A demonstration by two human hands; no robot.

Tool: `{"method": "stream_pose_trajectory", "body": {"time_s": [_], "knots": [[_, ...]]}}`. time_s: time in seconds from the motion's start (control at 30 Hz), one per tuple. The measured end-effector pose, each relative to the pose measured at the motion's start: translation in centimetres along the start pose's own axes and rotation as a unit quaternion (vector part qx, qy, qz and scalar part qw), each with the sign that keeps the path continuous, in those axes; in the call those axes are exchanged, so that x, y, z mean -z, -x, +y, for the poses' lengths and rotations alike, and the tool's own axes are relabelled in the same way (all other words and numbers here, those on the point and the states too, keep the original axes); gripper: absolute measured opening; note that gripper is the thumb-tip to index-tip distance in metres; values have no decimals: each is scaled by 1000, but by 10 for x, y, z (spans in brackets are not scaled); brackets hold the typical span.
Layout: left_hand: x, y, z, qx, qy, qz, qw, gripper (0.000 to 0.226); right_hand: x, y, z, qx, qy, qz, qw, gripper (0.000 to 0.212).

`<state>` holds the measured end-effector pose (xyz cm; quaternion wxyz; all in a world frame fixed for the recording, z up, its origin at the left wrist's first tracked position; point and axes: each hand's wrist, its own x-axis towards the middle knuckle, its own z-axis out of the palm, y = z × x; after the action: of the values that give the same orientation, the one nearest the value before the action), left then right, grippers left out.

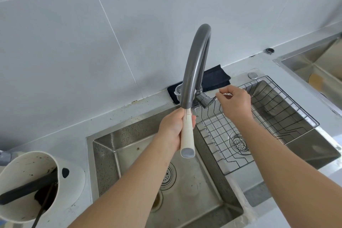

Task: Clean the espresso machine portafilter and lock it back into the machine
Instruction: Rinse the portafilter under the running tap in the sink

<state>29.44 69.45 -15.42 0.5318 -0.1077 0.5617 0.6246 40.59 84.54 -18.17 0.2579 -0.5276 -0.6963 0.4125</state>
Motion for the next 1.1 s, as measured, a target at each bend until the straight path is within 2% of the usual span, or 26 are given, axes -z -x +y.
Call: {"method": "stream_pose_trajectory", "body": {"time_s": [0.13, 0.53, 0.87, 1.1], "knots": [[7, 9, -6, -3, -14, -8, 1000, 30, 0, 0, 0, 0, -4, 1, 1000, 10], [30, 50, -16, -10, -74, -13, 997, 30, 1, -1, 1, 4, -3, -6, 1000, 9], [57, 74, -24, -10, -106, -17, 994, 23, 3, -3, 1, 29, 18, -8, 999, 9], [70, 86, -24, -27, -168, -27, 985, 15, 3, -4, 2, 36, 27, -5, 999, 13]]}}
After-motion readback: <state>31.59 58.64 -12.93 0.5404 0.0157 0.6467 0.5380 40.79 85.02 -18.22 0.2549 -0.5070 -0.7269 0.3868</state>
